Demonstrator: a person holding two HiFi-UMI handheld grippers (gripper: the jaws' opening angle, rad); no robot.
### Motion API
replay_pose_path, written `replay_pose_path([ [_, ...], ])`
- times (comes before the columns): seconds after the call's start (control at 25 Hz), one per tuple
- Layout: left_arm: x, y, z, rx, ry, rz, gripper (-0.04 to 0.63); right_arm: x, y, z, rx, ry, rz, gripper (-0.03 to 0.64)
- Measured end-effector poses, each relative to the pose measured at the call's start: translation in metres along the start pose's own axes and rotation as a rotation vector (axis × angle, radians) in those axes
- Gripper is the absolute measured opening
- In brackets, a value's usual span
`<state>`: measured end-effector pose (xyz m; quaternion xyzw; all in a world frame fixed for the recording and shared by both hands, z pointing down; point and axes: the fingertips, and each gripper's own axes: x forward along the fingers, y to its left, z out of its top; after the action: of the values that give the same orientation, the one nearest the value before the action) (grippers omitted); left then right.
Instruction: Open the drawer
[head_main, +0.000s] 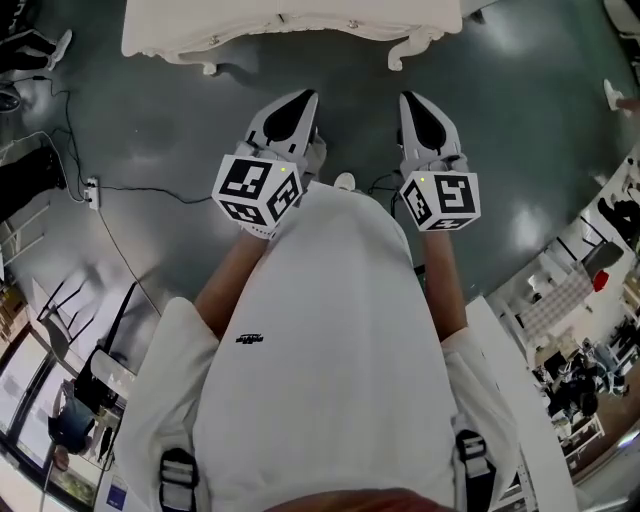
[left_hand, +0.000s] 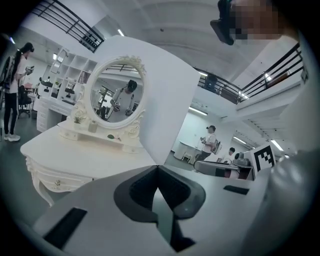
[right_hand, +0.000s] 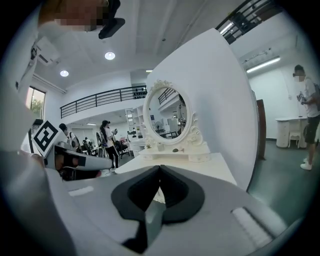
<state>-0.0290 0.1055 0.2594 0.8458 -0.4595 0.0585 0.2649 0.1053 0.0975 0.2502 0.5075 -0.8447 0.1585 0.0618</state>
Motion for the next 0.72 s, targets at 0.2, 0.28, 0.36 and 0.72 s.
replay_pose_path([
  [0.2, 0.016, 0.032, 0.029, 0.001, -0.017, -0.016, 0.009, 0.038, -0.002, 0.016, -0.012, 0.0, -0.024, 0.012],
  [0.28, 0.019, 0.047, 0.035, -0.001, -0.023, -0.019, 0.009, 0.05, 0.001, 0.019, -0.022, 0.0, -0.027, 0.012],
  [0.36, 0.023, 0.061, 0.041, -0.001, -0.027, -0.023, 0.009, 0.063, 0.003, 0.023, -0.034, 0.0, -0.03, 0.012],
  [0.72, 0.051, 0.088, 0.055, -0.009, -0.013, -0.04, 0.009, 0.1, -0.008, 0.032, -0.049, 0.009, -0.053, 0.012],
])
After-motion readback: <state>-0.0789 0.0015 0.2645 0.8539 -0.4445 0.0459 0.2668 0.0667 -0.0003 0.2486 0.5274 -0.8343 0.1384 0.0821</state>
